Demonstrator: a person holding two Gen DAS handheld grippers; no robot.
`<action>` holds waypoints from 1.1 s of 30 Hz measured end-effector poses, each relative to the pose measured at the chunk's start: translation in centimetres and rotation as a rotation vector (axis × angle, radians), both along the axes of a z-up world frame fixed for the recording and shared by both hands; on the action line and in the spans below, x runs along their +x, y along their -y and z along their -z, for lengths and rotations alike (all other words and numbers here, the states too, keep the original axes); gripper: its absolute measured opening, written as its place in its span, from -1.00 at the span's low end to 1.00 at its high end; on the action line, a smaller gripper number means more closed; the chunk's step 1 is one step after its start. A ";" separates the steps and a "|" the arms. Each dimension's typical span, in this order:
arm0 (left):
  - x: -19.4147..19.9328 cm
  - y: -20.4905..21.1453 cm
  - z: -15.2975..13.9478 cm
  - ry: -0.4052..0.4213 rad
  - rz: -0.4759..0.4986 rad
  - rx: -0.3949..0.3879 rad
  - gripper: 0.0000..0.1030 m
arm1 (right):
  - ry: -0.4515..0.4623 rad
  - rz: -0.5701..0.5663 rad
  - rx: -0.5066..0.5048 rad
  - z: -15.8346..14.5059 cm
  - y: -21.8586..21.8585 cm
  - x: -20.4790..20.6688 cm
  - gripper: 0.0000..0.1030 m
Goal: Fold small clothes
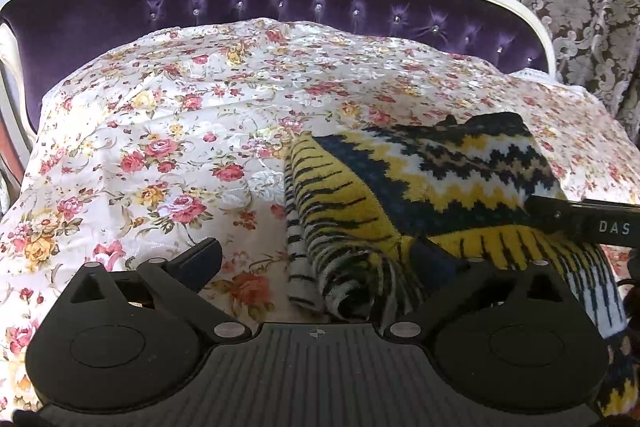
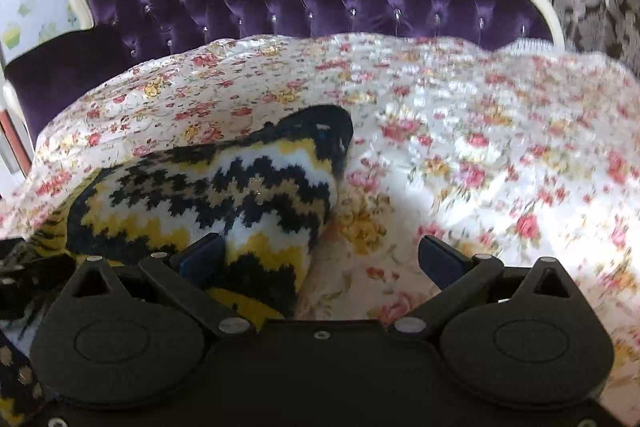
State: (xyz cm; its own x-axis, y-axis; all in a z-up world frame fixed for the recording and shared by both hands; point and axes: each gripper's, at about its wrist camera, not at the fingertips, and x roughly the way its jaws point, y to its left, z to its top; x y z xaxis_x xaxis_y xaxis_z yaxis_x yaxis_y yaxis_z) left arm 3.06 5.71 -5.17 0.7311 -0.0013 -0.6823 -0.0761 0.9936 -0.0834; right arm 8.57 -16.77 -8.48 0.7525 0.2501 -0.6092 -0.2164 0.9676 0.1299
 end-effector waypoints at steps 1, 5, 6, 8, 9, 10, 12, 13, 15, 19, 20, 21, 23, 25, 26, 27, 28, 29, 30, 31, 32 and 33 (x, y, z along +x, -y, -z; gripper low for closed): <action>0.0 0.0 0.0 0.000 0.000 0.002 1.00 | -0.001 -0.001 0.007 0.1 0.2 0.0 0.99; 0.0 0.1 -0.2 -0.004 0.000 0.010 1.00 | -0.003 -0.002 0.021 0.0 0.3 -0.2 0.99; 0.0 0.1 -0.2 -0.005 -0.001 0.014 1.00 | -0.002 -0.002 0.023 -0.1 0.3 -0.3 0.99; -0.1 0.3 -0.5 -0.007 -0.001 0.027 0.99 | -0.005 -0.004 0.026 -0.4 0.3 -0.3 0.99; -0.1 0.3 -0.6 -0.007 -0.002 0.033 0.99 | -0.005 -0.004 0.031 -0.5 0.4 -0.3 0.99; -0.2 0.4 -0.8 -0.006 -0.003 0.044 0.98 | -0.006 -0.004 0.035 -0.7 0.5 -0.6 0.99; -0.4 0.6 -1.1 -0.005 -0.005 0.066 0.98 | -0.005 -0.008 0.039 -1.2 0.7 -1.0 0.99; -0.6 0.7 -1.3 -0.002 -0.011 0.081 0.98 | 0.000 -0.008 0.039 -1.5 0.7 -1.3 0.99; -1.0 1.0 -1.8 0.002 -0.026 0.111 0.98 | 0.019 -0.004 0.034 -2.1 0.8 -2.2 0.99; -1.8 1.5 -2.9 0.012 -0.065 0.160 0.98 | 0.054 0.007 0.047 -3.2 1.4 -3.8 0.99; -2.0 1.6 -3.2 0.012 -0.074 0.167 0.98 | 0.061 0.009 0.057 -3.4 1.6 -4.1 0.99; -2.2 1.7 -3.6 0.012 -0.089 0.178 0.98 | 0.070 0.012 0.071 -3.7 1.8 -4.6 0.99; -2.5 2.1 -4.3 0.010 -0.112 0.206 0.98 | 0.083 0.023 0.088 -4.3 2.2 -5.3 0.99; -2.9 2.7 -5.1 0.006 -0.131 0.251 0.98 | 0.086 0.024 0.099 -4.8 2.4 -6.0 0.99; -3.1 3.0 -5.3 0.006 -0.134 0.272 0.98 | 0.089 0.017 0.107 -5.1 2.5 -6.4 0.99; -3.5 3.3 -5.6 0.011 -0.130 0.291 0.98 | 0.094 0.009 0.111 -5.3 2.5 -6.9 0.99; -3.8 3.6 -5.9 0.020 -0.121 0.292 0.98 | 0.102 -0.002 0.110 -5.5 2.5 -7.4 0.99; -4.2 3.7 -6.1 0.029 -0.113 0.280 0.98 | 0.110 -0.011 0.105 -5.7 2.5 -7.8 0.99; -4.4 3.7 -6.2 0.030 -0.108 0.265 0.98 | 0.118 -0.019 0.099 -5.9 2.4 -8.3 0.99; -4.8 3.8 -6.4 0.028 -0.101 0.247 0.98 | 0.126 -0.027 0.093 -6.1 2.3 -8.8 0.99; -5.0 3.9 -6.5 0.027 -0.096 0.238 0.98 | 0.134 -0.036 0.088 -6.3 2.3 -9.3 0.99; -5.3 4.0 -6.6 0.027 -0.092 0.234 0.98 | 0.143 -0.046 0.085 -6.5 2.3 -9.7 0.99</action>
State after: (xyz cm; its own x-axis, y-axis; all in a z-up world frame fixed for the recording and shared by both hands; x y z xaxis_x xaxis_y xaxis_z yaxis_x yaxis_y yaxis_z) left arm -2.24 1.70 1.39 0.7388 0.2223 -0.6362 -0.1683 0.9750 0.1452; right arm -1.18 -19.04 -2.00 0.8164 0.3323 -0.4723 -0.2825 0.9431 0.1752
